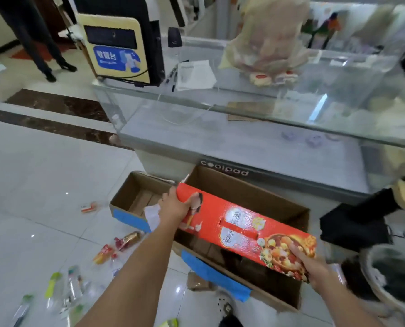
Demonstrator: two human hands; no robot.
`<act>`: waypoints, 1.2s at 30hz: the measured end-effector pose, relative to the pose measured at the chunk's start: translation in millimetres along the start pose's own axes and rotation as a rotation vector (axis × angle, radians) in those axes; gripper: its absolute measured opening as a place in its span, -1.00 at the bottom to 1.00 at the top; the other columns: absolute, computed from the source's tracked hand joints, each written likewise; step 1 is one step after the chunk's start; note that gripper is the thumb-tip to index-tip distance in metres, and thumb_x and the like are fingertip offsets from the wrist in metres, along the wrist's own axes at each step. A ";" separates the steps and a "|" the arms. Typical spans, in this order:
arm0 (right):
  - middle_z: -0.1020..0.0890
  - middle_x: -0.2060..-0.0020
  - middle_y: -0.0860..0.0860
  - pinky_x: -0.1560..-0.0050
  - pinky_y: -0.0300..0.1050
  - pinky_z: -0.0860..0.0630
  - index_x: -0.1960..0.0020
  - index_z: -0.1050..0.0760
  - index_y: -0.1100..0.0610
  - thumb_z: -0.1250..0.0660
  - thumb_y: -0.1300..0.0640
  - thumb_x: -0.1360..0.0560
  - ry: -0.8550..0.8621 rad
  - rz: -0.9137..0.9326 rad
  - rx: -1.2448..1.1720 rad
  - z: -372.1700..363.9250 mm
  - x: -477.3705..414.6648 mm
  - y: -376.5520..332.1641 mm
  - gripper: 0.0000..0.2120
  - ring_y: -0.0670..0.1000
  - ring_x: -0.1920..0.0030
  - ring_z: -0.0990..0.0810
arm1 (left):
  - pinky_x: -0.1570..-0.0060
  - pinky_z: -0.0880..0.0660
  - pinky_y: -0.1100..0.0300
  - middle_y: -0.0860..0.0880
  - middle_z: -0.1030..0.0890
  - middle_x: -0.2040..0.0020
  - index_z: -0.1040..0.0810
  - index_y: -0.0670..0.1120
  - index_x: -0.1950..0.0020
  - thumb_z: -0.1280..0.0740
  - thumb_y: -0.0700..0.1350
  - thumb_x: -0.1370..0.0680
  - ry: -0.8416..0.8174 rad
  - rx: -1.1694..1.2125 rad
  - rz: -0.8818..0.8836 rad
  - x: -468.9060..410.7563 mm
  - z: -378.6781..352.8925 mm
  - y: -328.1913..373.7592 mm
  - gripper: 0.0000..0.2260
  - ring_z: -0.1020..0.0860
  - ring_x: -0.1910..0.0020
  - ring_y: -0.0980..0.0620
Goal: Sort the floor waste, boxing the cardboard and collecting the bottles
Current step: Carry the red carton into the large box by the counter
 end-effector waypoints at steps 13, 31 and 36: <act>-0.70 0.08 0.23 -0.07 0.09 -0.59 -0.03 -0.60 0.24 -0.60 0.02 -0.23 -0.014 -0.303 0.029 -32.3 -99.6 85.9 -0.53 0.19 0.09 -0.69 | -0.32 -0.27 -0.18 -0.18 -0.35 -0.38 -0.24 -0.08 -0.43 -0.26 0.33 -0.47 -0.203 -0.240 0.255 -70.8 -122.7 -67.8 -0.31 -0.28 -0.40 -0.24; 0.15 -0.55 0.17 -0.52 0.12 0.14 -0.56 0.18 0.18 0.10 -0.32 -0.55 0.205 0.044 1.382 -120.1 -93.0 25.0 -0.21 0.18 -0.55 0.19 | -0.52 0.12 -0.07 -0.09 0.09 -0.60 0.17 -0.04 -0.59 -0.09 0.23 -0.60 -0.349 -0.600 0.078 -88.2 -136.9 -113.6 -0.28 0.12 -0.58 -0.09; 0.13 -0.56 0.13 -0.50 0.15 0.23 -0.57 0.13 0.12 0.06 -0.24 -0.59 -0.034 0.578 1.655 -227.7 -32.0 -4.7 -0.30 0.14 -0.56 0.19 | -0.51 0.17 -0.09 -0.04 0.16 -0.60 0.20 0.01 -0.59 -0.10 0.22 -0.60 -0.401 -0.854 -0.131 -55.0 -66.5 -145.3 -0.29 0.17 -0.58 -0.09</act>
Point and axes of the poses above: each hand's wrist, its own x-axis away from the middle knuckle, its own z-axis out of the back of the hand, y = z × x, the point moved 4 cm from there along -x, towards the middle knuckle
